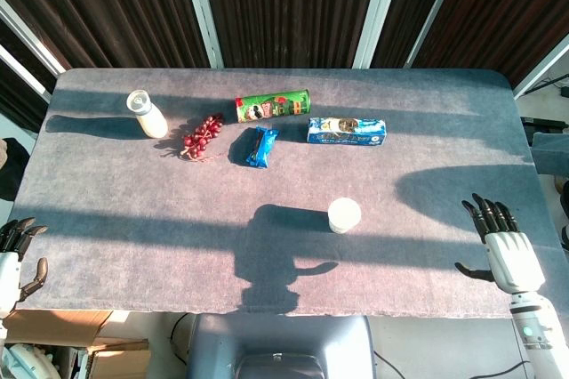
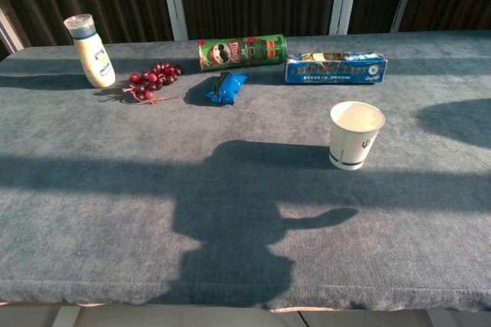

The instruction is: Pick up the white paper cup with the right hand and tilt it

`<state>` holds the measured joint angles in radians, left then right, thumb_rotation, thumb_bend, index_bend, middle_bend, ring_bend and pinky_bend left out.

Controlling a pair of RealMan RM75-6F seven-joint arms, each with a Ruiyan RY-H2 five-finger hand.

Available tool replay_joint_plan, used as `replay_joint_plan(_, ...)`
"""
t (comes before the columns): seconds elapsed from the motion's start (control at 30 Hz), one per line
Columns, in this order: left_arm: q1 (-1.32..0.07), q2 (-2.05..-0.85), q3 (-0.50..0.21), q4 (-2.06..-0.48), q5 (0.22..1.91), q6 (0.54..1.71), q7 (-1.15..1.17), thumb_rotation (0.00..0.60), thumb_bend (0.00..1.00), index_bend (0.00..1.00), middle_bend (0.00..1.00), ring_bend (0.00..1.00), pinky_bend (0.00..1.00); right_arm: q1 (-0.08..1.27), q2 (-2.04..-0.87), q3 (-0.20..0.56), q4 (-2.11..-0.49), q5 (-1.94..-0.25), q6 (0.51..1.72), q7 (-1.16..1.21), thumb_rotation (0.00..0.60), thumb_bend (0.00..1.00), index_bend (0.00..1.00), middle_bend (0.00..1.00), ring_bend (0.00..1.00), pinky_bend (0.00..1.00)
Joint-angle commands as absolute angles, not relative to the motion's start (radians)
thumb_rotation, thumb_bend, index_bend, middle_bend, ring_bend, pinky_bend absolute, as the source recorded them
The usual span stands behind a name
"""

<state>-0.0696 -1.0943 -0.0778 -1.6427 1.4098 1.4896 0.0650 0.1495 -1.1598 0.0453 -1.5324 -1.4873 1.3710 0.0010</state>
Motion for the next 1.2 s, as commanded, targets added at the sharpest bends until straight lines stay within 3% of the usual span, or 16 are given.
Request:
replay_joint_plan(0.03, -0.070, -1.094, -0.078, -1.643, 1.410, 1.490, 0.064, 0.600, 0.50, 0.25, 0.12, 0.09, 0.29, 0.150, -1.160, 0.045, -1.532, -1.487, 1.371, 0.001, 0.600, 0.10, 0.00, 0.00, 0.00, 0.08)
replay_joint_plan(0.37, -0.066, -1.084, -0.075, -1.647, 1.418, 1.493, 0.038, 0.600, 0.50, 0.25, 0.12, 0.09, 0.29, 0.167, -1.184, 0.050, -1.509, -1.488, 1.348, 0.045, 0.600, 0.10, 0.00, 0.00, 0.00, 0.08)
replay_joint_plan(0.6, -0.062, -1.074, -0.069, -1.645, 1.440, 1.501, -0.002, 0.600, 0.50, 0.25, 0.12, 0.09, 0.29, 0.242, -1.194, 0.074, -1.470, -1.497, 1.244, 0.290, 0.600, 0.10, 0.00, 0.00, 0.00, 0.10)
replay_joint_plan(1.2, -0.045, -1.057, -0.061, -1.640, 1.467, 1.529, -0.063, 0.600, 0.50, 0.25, 0.12, 0.09, 0.29, 0.449, -1.352, 0.099, -1.373, -1.475, 0.978, 0.485, 0.600, 0.10, 0.02, 0.05, 0.01, 0.18)
